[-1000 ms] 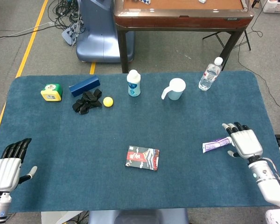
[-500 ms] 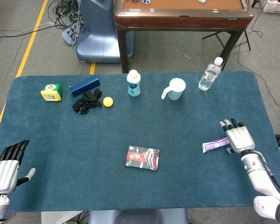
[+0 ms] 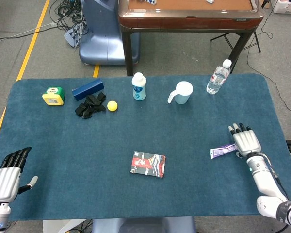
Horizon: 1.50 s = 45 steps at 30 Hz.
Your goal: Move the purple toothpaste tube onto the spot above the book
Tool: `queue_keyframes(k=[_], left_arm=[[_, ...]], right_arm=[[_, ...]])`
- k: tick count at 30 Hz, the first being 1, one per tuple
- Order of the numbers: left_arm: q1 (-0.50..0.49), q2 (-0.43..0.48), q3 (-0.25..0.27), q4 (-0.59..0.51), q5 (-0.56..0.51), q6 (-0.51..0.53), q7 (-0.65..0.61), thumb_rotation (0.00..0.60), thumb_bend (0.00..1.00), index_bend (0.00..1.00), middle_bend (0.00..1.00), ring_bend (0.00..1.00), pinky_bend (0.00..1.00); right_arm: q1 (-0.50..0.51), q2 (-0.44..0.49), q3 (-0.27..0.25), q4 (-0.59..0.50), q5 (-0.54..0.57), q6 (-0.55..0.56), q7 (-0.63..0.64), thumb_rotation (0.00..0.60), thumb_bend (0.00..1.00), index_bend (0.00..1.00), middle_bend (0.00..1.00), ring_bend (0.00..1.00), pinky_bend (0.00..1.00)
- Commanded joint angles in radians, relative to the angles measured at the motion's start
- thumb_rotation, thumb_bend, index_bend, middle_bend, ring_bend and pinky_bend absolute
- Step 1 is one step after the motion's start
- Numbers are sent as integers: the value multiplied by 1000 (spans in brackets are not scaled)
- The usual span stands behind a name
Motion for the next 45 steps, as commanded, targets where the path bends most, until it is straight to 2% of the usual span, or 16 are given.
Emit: queue_keyframes(k=[1,8,16,28,32,37,45], left_arm=[[0,0,0,1,1,-1,-2,600,222,0,84,100,85],[7,3,2,4,2,6,-13,600,222,0,84,99,85],[11,6,2,8,3,8,-23,600,222,0,84,100,85],[23,12,1,14,-4,19,-35,600,223,0,84,100,85],[26,15,0,13,-3,23,-39,600,222,0,84,99,85],[25,15,0,14,-4,18,-40,600,222,0,84,100,85],[22,6,0,18,-6,8,-36,600,222,0,84,99,85]], right_arm=[[15,-25,0,28,14,1,-27,600,0,10,102,74,200],[49,-90,8,94,18,29,-78,600,0,10,102,74,200],[89,-177,19,168,-87,115,-65,600,0,8,102,74,182],[172,-260,46,198,-165,126,-64,600,0,8,102,74,179],[170,-234,45,137,-195,155,-44,600,0,8,102,74,178],[138,-145,36,50,-194,167,-29,600,0,8,102,73,169],[78,-32,-4,-3,-158,153,-36,600,0,8,102,74,157]])
